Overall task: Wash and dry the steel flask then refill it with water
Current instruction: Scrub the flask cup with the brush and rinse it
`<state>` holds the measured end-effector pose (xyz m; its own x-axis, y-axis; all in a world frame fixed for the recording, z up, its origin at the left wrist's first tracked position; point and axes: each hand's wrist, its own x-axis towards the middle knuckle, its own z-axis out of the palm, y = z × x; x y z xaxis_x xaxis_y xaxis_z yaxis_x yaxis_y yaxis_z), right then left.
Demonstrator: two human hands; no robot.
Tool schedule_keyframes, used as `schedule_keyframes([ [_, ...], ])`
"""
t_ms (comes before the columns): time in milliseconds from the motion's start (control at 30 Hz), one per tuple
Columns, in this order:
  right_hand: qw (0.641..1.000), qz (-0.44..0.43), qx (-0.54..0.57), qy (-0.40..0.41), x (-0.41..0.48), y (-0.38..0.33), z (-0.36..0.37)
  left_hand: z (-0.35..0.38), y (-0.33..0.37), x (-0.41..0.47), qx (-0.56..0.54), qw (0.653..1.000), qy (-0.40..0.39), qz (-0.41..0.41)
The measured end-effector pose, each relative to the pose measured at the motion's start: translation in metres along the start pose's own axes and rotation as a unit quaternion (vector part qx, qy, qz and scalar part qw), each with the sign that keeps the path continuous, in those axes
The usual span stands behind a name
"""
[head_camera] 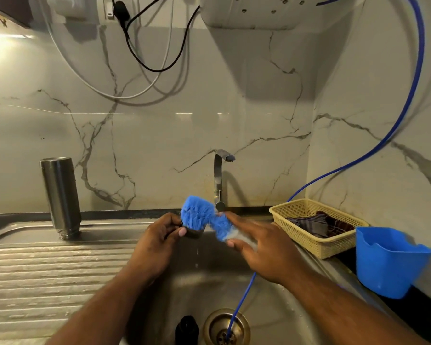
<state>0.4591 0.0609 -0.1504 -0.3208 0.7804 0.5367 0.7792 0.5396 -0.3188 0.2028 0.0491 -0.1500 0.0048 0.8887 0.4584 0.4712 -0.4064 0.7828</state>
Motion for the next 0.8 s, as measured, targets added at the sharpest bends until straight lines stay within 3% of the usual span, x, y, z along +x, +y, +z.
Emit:
schedule_keyframes([
  [100, 0.997, 0.048, 0.049, 0.04, 0.005, 0.007, 0.002, 0.0, 0.002, -0.001, -0.053, 0.999, -0.005, -0.002],
  [167, 0.99, 0.058, 0.113, 0.055, 0.005, 0.007, 0.004, 0.004, 0.009, -0.002, -0.215, 0.975, -0.001, -0.057],
  [300, 0.978, 0.043, 0.202, 0.039, 0.0, -0.008, 0.005, 0.007, 0.026, 0.001, -0.543, 0.819, 0.059, -0.177],
  [367, 0.981, 0.028, 0.189, 0.024, -0.003, -0.016, 0.006, -0.001, 0.025, 0.005, -0.639, 0.735, 0.109, -0.201],
  [400, 0.986, 0.013, 0.163, 0.022, -0.003, -0.019, 0.005, -0.004, 0.024, 0.006, -0.65, 0.72, 0.126, -0.208],
  [433, 0.991, -0.001, 0.133, 0.022, -0.003, -0.024, 0.004, -0.005, 0.022, 0.006, -0.64, 0.727, 0.131, -0.213],
  [567, 0.994, 0.001, 0.081, 0.076, 0.004, -0.035, 0.002, 0.016, 0.027, -0.001, -0.53, 0.824, 0.047, -0.193],
  [733, 0.993, 0.035, 0.095, 0.058, -0.003, -0.025, 0.005, 0.0, 0.021, 0.008, -0.552, 0.809, 0.106, -0.175],
  [800, 0.991, 0.05, 0.113, 0.057, -0.001, -0.023, 0.005, 0.001, 0.019, 0.005, -0.488, 0.852, 0.081, -0.172],
])
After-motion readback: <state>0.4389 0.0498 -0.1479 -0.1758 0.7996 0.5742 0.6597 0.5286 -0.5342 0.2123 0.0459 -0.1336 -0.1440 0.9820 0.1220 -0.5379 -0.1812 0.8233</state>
